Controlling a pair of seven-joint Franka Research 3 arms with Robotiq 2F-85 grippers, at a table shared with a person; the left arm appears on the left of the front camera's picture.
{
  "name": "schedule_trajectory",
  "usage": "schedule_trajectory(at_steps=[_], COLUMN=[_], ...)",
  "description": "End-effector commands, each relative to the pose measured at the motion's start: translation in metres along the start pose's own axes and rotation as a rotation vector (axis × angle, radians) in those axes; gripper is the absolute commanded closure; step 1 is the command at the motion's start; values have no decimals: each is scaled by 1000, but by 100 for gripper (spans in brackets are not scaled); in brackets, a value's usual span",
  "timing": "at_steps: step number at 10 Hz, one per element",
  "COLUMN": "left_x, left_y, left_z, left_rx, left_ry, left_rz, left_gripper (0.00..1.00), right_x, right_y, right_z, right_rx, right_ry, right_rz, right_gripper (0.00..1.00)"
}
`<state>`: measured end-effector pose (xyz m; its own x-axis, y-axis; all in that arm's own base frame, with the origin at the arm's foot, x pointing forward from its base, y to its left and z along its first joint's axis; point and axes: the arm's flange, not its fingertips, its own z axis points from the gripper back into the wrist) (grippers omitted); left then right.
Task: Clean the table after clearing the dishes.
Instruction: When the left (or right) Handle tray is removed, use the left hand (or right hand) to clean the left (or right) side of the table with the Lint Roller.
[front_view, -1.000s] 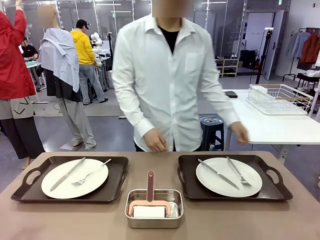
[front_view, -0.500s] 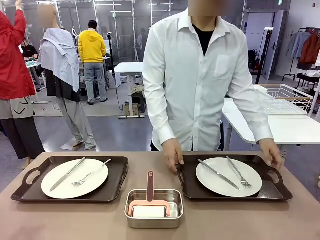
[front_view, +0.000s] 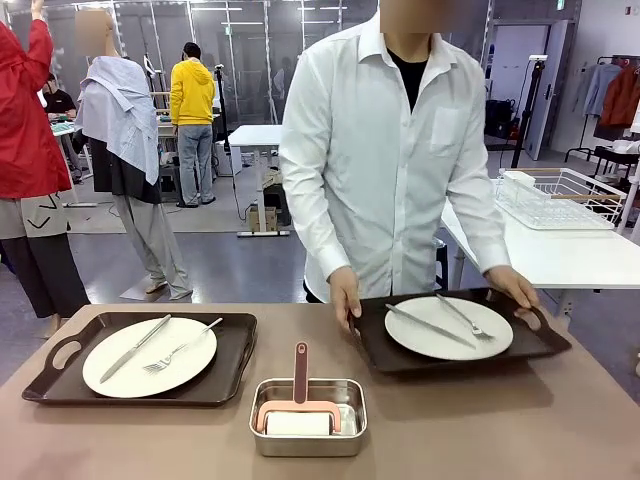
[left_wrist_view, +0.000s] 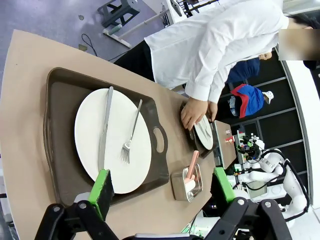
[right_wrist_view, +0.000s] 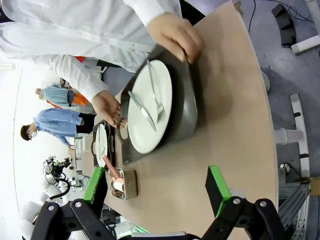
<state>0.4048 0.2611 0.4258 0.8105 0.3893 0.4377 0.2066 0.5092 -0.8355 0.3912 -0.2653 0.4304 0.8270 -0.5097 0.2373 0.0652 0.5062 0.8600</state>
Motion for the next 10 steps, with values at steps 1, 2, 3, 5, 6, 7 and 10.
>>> schedule_trajectory(at_steps=[1,2,3,5,6,7,10], left_x=[-1,-1,-1,-1,-1,-1,-1], left_y=[1,1,1,1,1,1,1], left_z=[4,4,4,4,4,4,4], left_rx=[-15,-15,-15,-15,-15,-15,-15], left_ry=[1,1,1,1,1,1,1], left_rz=[-7,-7,-7,-7,-7,-7,-7], left_gripper=[0,0,0,0,0,0,0], right_x=[-1,-1,-1,-1,0,11,12], right_y=[0,0,0,0,0,38,173], right_z=[2,2,2,2,0,-17,-121], right_rx=[8,8,8,8,0,-26,-59], right_ry=[0,0,0,0,0,46,239], right_rz=[-2,-2,-2,-2,0,113,452], right_gripper=[0,0,0,0,0,0,0])
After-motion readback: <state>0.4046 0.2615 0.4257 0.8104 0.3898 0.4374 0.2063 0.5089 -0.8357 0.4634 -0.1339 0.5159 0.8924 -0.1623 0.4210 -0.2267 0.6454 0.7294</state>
